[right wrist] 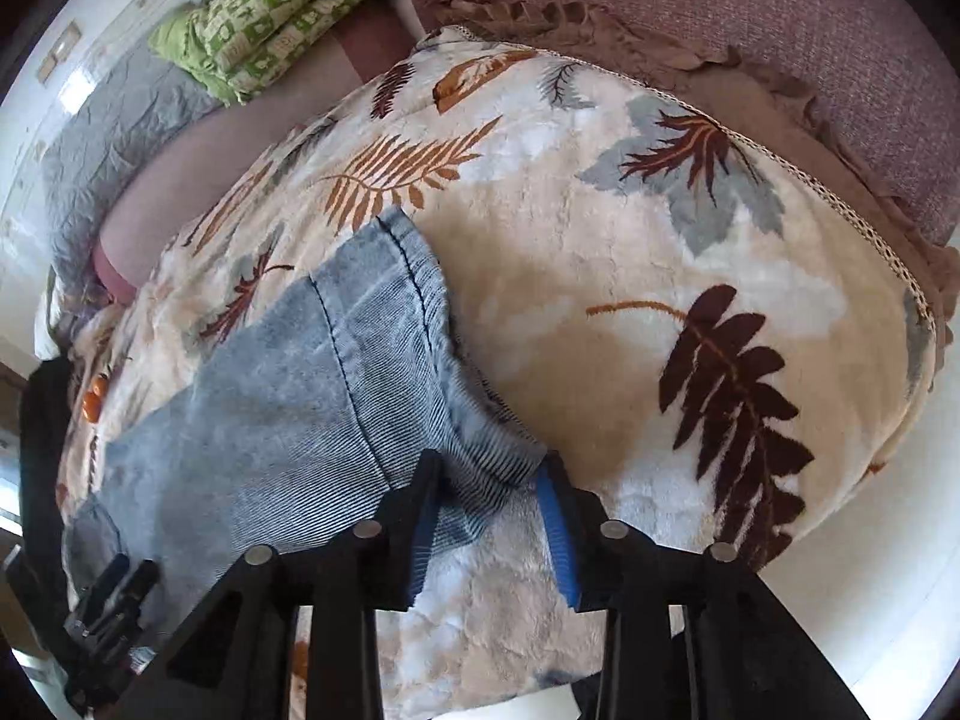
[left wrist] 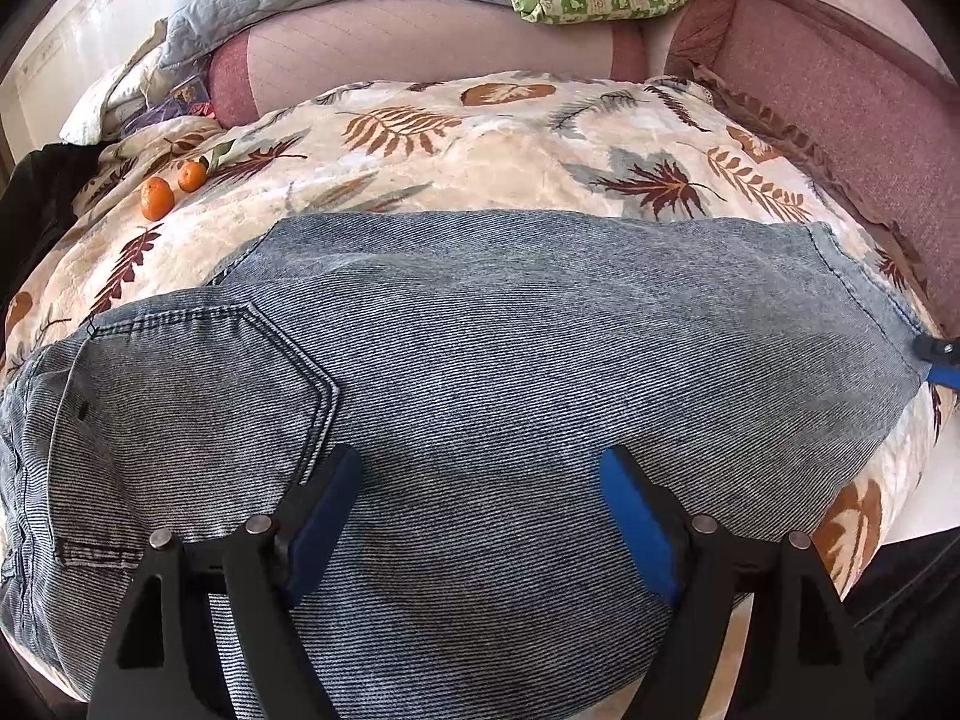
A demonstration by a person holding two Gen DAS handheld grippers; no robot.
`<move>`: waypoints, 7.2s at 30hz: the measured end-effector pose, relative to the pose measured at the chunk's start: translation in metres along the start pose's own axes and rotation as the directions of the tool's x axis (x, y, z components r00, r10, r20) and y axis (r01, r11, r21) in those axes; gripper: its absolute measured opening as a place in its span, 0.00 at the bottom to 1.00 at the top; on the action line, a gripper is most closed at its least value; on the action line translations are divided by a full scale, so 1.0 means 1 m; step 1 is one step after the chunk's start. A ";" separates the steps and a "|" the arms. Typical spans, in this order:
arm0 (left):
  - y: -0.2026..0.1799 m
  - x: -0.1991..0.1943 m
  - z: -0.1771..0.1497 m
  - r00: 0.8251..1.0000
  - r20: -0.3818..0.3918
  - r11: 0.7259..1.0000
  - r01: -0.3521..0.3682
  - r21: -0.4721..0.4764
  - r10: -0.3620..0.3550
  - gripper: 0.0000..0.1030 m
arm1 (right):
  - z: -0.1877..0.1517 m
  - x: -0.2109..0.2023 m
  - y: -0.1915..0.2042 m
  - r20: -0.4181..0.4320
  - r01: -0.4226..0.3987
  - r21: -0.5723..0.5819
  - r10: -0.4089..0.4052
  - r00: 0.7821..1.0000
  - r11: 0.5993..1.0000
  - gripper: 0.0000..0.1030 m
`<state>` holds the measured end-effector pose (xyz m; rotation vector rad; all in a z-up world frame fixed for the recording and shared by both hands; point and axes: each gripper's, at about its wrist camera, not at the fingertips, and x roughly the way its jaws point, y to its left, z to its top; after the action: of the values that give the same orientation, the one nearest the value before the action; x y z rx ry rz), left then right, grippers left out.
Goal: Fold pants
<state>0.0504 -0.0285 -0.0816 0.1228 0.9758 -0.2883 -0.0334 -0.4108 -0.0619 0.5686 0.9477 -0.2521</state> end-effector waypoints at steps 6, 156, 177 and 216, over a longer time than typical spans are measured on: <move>-0.001 -0.023 0.014 0.997 0.061 0.997 0.060 -0.052 -0.056 0.80 | 0.014 -0.052 0.031 0.119 -0.099 -0.075 0.107 0.987 0.992 0.48; -0.092 -0.005 0.047 0.998 0.048 0.999 0.036 -0.037 -0.034 0.89 | -0.009 0.020 -0.057 0.017 -0.429 0.341 0.451 0.892 0.836 0.73; -0.078 0.034 0.031 0.990 -0.030 0.990 -0.138 -0.003 0.138 0.97 | 0.008 0.037 -0.021 -0.068 -0.195 0.202 0.213 0.975 0.960 0.26; 0.040 -0.068 0.015 0.973 0.043 0.927 0.230 -0.298 -0.228 0.96 | -0.101 0.072 0.144 -0.234 -0.615 0.104 0.620 0.749 0.782 0.68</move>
<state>0.0381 0.0188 -0.0176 -0.2736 1.0171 -0.3497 0.0012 -0.2317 -0.1168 0.9202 0.9508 0.4279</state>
